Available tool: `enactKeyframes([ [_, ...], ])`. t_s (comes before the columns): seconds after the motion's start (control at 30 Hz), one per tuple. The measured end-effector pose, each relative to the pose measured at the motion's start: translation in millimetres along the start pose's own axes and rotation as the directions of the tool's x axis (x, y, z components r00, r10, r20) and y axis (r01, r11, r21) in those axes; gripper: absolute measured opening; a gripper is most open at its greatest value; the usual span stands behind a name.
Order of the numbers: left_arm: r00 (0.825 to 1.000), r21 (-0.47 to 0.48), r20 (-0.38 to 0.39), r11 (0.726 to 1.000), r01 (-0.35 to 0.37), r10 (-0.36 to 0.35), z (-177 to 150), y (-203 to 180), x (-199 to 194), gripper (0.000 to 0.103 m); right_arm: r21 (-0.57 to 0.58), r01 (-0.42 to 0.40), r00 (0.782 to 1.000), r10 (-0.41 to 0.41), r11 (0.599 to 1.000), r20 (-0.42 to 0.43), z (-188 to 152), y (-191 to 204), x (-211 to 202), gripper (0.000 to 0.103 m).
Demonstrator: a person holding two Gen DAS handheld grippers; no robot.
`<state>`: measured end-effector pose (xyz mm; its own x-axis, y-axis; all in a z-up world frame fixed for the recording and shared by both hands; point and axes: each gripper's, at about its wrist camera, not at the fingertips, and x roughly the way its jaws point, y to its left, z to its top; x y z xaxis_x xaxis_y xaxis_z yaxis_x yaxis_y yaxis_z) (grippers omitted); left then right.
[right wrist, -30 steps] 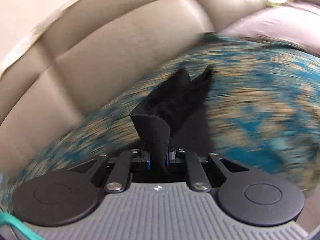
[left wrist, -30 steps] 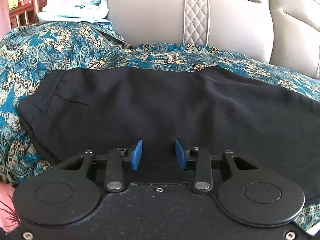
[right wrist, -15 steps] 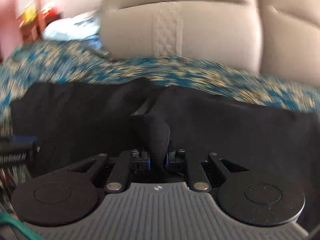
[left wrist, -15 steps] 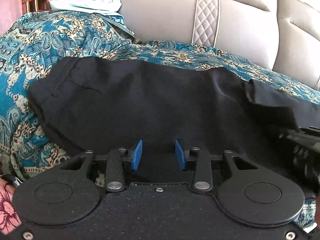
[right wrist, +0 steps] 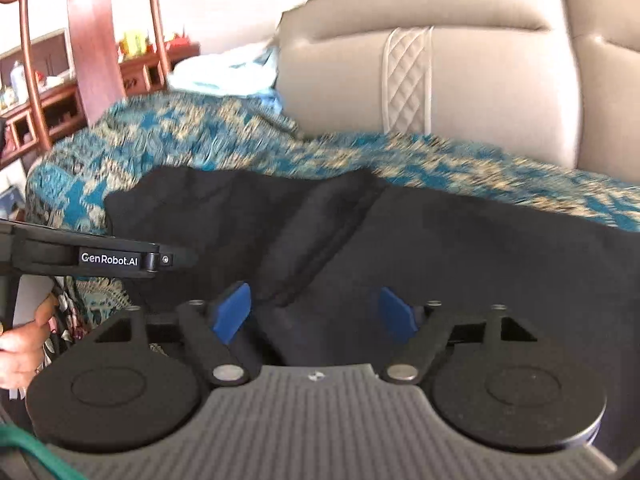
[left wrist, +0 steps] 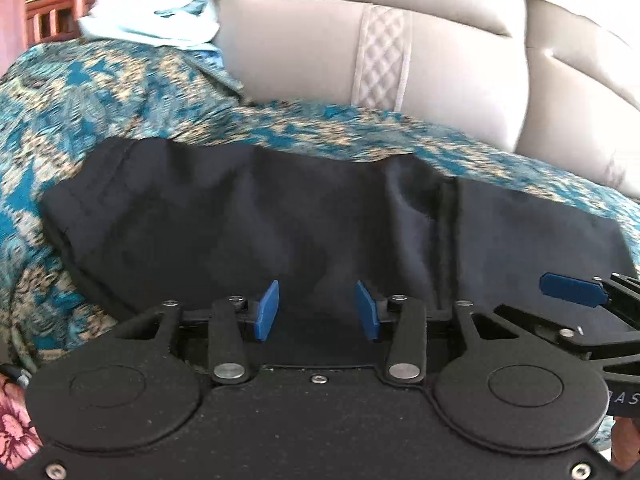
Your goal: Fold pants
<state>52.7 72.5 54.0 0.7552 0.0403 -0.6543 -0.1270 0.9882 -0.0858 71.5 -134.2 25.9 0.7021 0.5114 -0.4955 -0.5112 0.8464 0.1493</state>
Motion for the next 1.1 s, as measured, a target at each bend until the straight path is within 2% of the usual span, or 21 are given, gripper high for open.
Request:
enactKeyframes([
  [0.07,1.000,0.023,0.003,0.999,0.029,-0.029,0.7,-12.5,-0.8,0.045,0.017,0.062,0.997,-0.062,0.998,0.036,-5.5,-9.5,-10.9,0.087],
  [0.13,0.998,0.054,0.012,0.997,0.054,-0.055,0.3,-27.7,-0.9,0.047,0.029,0.158,0.985,-0.159,0.987,0.060,-13.3,-19.5,-22.3,0.087],
  [0.27,0.995,0.111,0.013,0.989,0.093,-0.095,-5.9,-60.2,0.3,0.048,0.057,0.338,0.937,-0.342,0.939,0.077,-27.6,-37.1,-39.2,0.087],
  [0.37,0.992,0.128,0.002,0.984,0.123,-0.124,-11.4,-78.1,2.9,0.047,0.099,0.417,0.904,-0.424,0.903,0.059,-36.5,-50.1,-45.9,0.087],
  [0.5,0.990,0.162,-0.006,0.977,0.142,-0.143,-20.6,-92.2,3.2,0.041,0.135,0.443,0.892,-0.451,0.886,0.039,-42.8,-62.0,-47.7,0.087],
  [0.67,0.984,0.170,-0.025,0.969,0.178,-0.176,-28.2,-96.6,0.7,0.041,0.058,0.454,0.890,-0.456,0.889,0.022,-48.5,-54.3,-37.8,0.087],
  [0.83,0.985,0.162,-0.082,0.973,0.162,-0.151,-33.2,-99.4,16.4,0.041,-0.016,0.448,0.894,-0.447,0.894,0.033,-54.7,-39.6,-30.1,0.087],
  [0.9,0.988,0.170,-0.068,0.974,0.147,-0.137,-35.2,-100.9,19.1,0.041,-0.022,0.442,0.897,-0.441,0.897,0.033,-55.0,-37.0,-28.8,0.087],
  [0.93,0.989,0.180,-0.065,0.974,0.139,-0.130,-35.3,-102.2,19.4,0.038,-0.023,0.440,0.898,-0.439,0.898,0.034,-54.7,-36.4,-28.2,0.087],
  [0.97,0.991,0.181,-0.055,0.975,0.126,-0.118,-35.6,-102.7,18.5,0.022,-0.022,0.439,0.898,-0.438,0.898,0.033,-54.3,-36.2,-28.0,0.087],
  [1.0,0.993,0.181,-0.048,0.976,0.117,-0.110,-35.7,-102.7,17.3,0.015,-0.020,0.438,0.899,-0.437,0.899,0.033,-53.6,-36.4,-27.6,0.087],
  [1.03,0.992,0.180,-0.054,0.976,0.123,-0.115,-34.7,-102.6,15.6,0.011,-0.017,0.436,0.900,-0.436,0.900,0.032,-52.9,-36.9,-27.3,0.087],
  [1.1,0.991,0.160,-0.050,0.979,0.128,-0.122,-33.3,-99.5,9.3,0.009,-0.010,0.436,0.900,-0.435,0.900,0.030,-51.5,-36.3,-27.5,0.087],
])
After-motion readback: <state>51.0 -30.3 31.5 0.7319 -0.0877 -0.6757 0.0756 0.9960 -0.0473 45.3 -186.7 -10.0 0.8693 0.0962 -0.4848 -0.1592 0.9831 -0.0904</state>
